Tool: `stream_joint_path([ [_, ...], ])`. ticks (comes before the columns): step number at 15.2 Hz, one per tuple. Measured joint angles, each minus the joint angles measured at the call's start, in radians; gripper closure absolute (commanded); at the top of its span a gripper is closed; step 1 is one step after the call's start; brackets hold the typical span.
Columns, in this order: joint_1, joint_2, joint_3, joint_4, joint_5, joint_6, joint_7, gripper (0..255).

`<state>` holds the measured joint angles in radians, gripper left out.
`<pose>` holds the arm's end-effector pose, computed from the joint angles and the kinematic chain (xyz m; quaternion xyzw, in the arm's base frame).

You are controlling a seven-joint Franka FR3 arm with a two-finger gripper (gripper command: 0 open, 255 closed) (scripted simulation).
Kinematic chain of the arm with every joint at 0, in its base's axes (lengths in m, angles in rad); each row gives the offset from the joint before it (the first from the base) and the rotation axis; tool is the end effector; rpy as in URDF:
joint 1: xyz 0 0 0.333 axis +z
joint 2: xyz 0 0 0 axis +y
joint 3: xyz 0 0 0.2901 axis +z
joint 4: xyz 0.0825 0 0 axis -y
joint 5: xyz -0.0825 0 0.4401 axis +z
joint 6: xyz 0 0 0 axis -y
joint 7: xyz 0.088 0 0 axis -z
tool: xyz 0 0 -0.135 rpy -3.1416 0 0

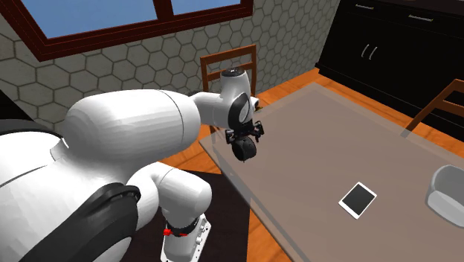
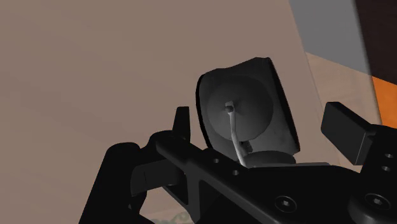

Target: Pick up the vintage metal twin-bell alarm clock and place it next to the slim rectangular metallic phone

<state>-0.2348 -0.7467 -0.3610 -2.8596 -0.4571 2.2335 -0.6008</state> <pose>0.3318 -0.2038 0.3089 0.9811 0.1725 0.0150 0.0864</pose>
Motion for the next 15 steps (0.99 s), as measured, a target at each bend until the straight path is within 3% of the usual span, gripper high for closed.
stream_joint_path([
  [3,-0.005,0.041,-0.015,-0.016,-0.017,0.058,0.005,0],
  [9,-0.007,0.05,-0.02,-0.021,-0.022,0.073,0.005,0],
  [10,-0.007,0.05,-0.02,-0.021,-0.022,0.073,0.005,255],
  [15,-0.008,0.049,-0.02,-0.02,-0.023,0.072,0.005,255],
])
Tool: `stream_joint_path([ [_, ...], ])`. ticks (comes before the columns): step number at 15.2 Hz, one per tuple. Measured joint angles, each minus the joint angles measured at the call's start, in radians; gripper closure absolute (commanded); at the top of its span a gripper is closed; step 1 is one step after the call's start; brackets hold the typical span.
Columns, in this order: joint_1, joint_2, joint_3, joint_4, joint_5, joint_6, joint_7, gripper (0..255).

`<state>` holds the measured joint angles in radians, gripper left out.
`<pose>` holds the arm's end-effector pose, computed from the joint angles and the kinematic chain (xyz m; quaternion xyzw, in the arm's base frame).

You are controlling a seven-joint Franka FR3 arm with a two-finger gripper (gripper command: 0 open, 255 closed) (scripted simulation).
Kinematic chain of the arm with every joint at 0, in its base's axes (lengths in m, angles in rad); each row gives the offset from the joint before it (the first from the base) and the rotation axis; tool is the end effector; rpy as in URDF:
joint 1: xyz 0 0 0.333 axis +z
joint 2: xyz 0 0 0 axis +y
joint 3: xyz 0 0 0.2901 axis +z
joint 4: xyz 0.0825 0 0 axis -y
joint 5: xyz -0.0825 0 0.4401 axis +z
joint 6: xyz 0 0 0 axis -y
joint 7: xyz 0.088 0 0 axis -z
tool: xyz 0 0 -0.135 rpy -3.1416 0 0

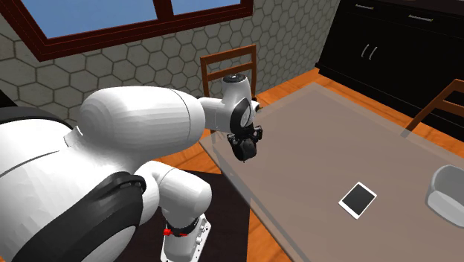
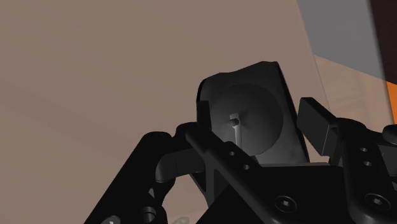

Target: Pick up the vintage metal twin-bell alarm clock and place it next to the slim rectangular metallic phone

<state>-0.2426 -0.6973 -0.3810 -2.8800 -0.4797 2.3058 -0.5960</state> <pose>0.3301 -0.2075 0.2862 0.9810 0.1726 0.0157 0.0870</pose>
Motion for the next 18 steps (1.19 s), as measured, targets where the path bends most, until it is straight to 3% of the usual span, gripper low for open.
stream_joint_path([
  [6,0.002,-0.002,0.001,0.004,0.003,-0.006,-0.001,255],
  [18,0.023,-0.1,0.044,0.107,0.062,-0.205,-0.032,255],
])
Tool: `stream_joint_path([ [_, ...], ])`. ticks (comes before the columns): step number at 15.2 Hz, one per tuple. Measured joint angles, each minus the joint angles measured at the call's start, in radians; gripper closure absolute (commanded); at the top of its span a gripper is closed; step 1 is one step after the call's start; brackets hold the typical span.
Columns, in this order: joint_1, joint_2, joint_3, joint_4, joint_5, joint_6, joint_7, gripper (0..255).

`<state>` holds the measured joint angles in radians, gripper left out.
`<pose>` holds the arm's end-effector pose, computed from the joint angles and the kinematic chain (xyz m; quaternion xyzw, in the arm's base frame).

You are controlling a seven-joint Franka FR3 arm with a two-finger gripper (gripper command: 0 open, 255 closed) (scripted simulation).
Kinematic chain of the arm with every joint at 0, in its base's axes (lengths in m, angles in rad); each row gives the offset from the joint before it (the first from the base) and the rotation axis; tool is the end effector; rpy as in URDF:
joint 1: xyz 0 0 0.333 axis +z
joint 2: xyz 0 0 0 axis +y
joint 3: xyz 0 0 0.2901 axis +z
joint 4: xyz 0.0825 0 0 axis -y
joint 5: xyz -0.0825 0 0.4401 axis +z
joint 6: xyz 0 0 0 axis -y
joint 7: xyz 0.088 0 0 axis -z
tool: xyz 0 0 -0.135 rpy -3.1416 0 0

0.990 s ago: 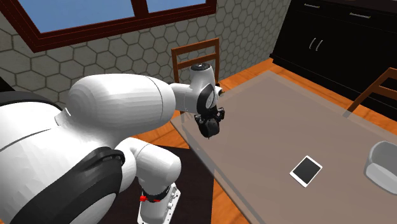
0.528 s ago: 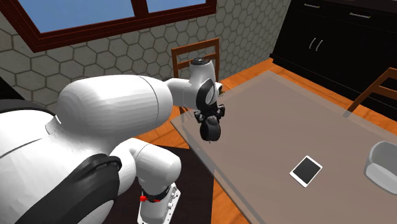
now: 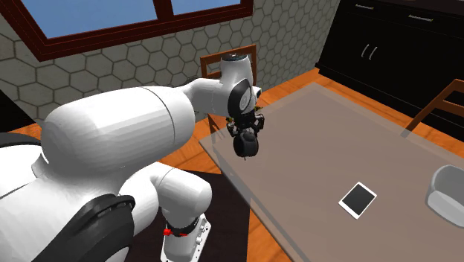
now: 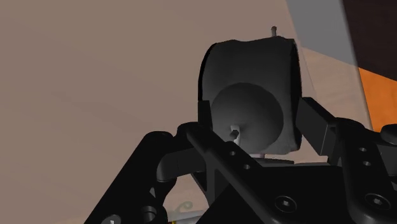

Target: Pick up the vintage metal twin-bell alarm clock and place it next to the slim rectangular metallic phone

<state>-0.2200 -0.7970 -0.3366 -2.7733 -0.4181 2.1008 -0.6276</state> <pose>0.3375 -0.2081 0.3603 0.9810 0.1728 0.0152 0.0867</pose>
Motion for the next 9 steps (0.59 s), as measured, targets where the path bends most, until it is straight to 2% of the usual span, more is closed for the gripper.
stream_joint_path([
  [9,0.015,-0.031,0.029,0.1,0.037,-0.13,-0.02,255],
])
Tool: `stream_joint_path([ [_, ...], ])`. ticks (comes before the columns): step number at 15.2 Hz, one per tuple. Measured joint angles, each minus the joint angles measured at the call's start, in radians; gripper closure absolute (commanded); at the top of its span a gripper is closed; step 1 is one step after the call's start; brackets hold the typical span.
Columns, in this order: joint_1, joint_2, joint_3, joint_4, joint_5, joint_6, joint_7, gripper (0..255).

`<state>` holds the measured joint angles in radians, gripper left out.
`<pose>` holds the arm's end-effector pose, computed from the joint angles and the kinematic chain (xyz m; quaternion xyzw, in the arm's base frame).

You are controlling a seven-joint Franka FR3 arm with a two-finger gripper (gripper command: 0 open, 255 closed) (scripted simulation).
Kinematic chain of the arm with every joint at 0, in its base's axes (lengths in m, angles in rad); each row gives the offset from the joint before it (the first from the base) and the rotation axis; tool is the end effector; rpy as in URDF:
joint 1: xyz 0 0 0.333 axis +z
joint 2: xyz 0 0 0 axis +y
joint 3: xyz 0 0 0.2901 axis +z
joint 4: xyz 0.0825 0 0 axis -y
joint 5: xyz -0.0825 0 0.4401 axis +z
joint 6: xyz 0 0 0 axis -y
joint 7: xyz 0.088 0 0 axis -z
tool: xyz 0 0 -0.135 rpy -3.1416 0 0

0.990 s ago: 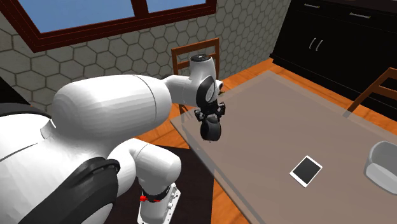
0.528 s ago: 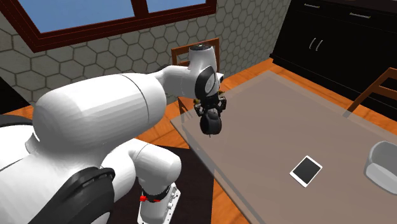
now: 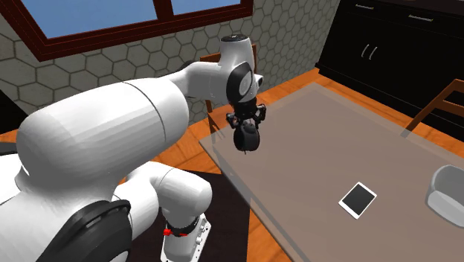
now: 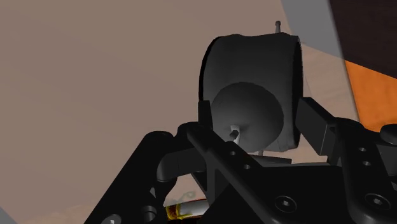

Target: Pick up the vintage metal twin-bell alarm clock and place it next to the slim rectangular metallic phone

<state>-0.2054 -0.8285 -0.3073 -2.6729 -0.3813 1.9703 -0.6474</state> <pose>0.3409 -0.2089 0.4145 0.9810 0.1727 0.0151 0.0866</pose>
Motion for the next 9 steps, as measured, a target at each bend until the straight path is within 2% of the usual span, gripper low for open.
stream_joint_path([
  [9,0.012,-0.009,0.027,0.117,0.031,-0.124,-0.02,255],
])
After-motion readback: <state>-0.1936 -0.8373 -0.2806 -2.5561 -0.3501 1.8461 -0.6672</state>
